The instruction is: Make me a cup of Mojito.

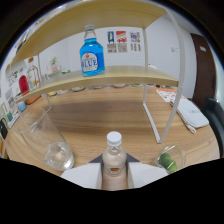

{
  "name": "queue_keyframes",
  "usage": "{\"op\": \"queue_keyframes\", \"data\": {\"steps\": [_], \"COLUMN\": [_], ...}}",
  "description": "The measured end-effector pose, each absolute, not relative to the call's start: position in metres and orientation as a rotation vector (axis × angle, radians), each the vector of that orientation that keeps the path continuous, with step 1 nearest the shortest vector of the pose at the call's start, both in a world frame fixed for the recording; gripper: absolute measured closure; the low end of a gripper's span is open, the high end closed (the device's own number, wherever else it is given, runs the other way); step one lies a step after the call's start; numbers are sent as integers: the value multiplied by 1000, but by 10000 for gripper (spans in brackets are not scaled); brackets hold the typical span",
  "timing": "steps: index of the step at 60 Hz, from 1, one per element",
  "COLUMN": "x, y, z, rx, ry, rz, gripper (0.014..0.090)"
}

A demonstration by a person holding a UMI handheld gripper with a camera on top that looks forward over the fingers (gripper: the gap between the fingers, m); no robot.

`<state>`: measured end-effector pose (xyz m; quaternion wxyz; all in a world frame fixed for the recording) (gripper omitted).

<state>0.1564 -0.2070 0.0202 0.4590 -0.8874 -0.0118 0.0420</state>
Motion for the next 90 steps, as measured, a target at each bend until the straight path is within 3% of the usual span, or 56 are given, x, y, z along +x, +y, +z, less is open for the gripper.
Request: {"op": "queue_keyframes", "data": {"steps": [14, 18, 22, 30, 46, 63, 90], "x": [157, 159, 160, 158, 112, 24, -113], "y": [-213, -217, -222, -241, -288, -327, -297], "z": [18, 24, 32, 58, 139, 198, 345], "rx": [-2196, -2182, -2172, -2153, -2065, -1998, -1824], "ry": [-54, -60, -65, -47, -32, -59, -54], "rz": [55, 35, 17, -3, -3, -22, 73], "gripper": [684, 585, 425, 194, 194, 186, 183]}}
